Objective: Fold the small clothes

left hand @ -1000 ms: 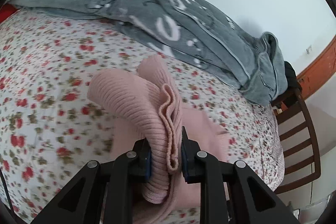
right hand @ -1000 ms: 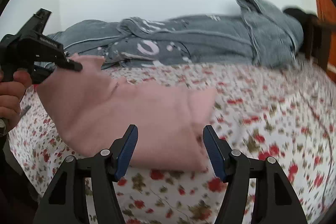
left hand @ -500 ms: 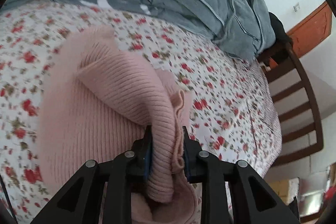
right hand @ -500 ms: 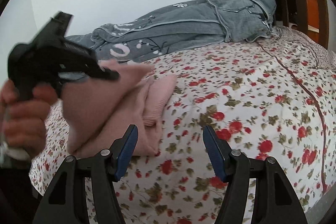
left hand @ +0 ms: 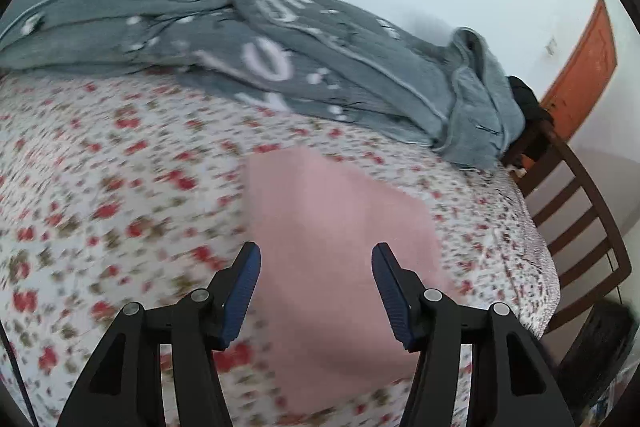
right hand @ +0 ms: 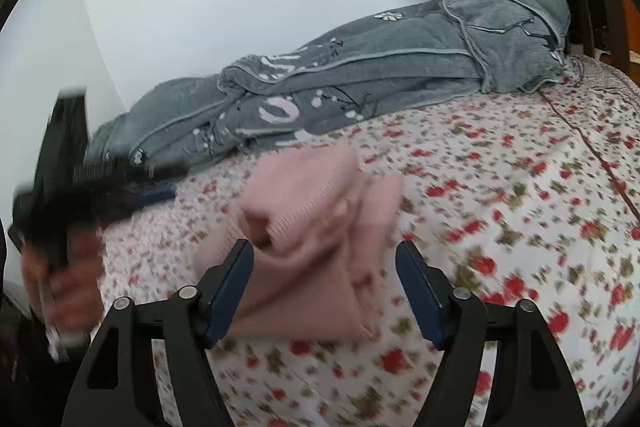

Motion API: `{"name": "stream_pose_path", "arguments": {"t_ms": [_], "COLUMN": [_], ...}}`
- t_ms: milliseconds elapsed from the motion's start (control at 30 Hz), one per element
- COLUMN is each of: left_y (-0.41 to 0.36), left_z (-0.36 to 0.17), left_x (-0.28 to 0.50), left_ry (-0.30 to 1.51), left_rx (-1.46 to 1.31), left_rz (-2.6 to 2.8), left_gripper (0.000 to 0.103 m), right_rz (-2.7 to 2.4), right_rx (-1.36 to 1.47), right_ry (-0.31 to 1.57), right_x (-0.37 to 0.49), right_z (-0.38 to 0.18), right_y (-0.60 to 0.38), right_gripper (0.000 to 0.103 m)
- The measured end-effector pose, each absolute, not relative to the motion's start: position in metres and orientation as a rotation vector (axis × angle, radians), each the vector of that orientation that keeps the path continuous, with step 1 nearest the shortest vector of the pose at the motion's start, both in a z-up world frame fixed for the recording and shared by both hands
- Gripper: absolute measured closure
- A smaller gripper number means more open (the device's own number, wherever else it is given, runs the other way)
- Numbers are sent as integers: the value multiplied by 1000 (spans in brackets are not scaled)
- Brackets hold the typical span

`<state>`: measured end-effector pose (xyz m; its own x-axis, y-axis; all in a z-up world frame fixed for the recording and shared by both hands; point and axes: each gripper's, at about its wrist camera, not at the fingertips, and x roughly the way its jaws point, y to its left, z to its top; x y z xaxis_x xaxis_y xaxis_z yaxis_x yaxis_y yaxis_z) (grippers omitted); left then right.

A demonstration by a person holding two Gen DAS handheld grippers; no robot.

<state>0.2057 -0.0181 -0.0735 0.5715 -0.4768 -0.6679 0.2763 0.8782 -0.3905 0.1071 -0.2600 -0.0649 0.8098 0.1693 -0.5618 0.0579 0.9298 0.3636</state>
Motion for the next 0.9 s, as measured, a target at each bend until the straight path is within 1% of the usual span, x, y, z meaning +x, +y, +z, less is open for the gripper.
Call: {"name": "stream_pose_path", "arguments": {"t_ms": [133,200,300,333,367,400,467,567,667,733,800,833,867,900], "left_y": [22,35,54,60,64,69,77,82,76,70,65,65,65,65], "left_z": [-98,-105,-116,-119,-121,-123,-126,-130,-135,-137,-136,-136,-134,-133], "left_x": [206,203,200,199,198,198,196,198,204,206,204,203,201,200], "left_ry": [898,905,910,909,907,904,893,885,905,918,919,916,908,896], "left_rx": [-322,-353,-397,-412,-420,-432,-458,-501,-537,-543,-520,-508,-492,-472], "left_rz": [-393,-382,-368,-372,-376,-381,-396,-410,-440,-459,-472,-471,-463,-446], "left_gripper": [47,47,47,47,47,47,47,47,47,47,47,47,47,47], "right_rz": [95,122,115,73,47,50,78,71,22,19,31,23,11,11], "right_rx": [417,391,302,276,255,248,276,337,349,347,340,327,311,298], "right_ry": [647,672,808,831,827,813,715,664,752,746,751,758,754,736], "right_x": [139,156,185,189,188,184,159,133,135,133,133,132,130,128], "right_z": [-59,-61,-81,-89,-94,-94,-86,-90,-123,-132,-123,-117,-110,-103], "right_y": [-243,-229,-206,-204,-204,-206,-219,-237,-244,-246,-246,-247,-248,-250], "right_gripper": [30,30,31,49,77,84,87,87,88,89,84,74,56,49]}}
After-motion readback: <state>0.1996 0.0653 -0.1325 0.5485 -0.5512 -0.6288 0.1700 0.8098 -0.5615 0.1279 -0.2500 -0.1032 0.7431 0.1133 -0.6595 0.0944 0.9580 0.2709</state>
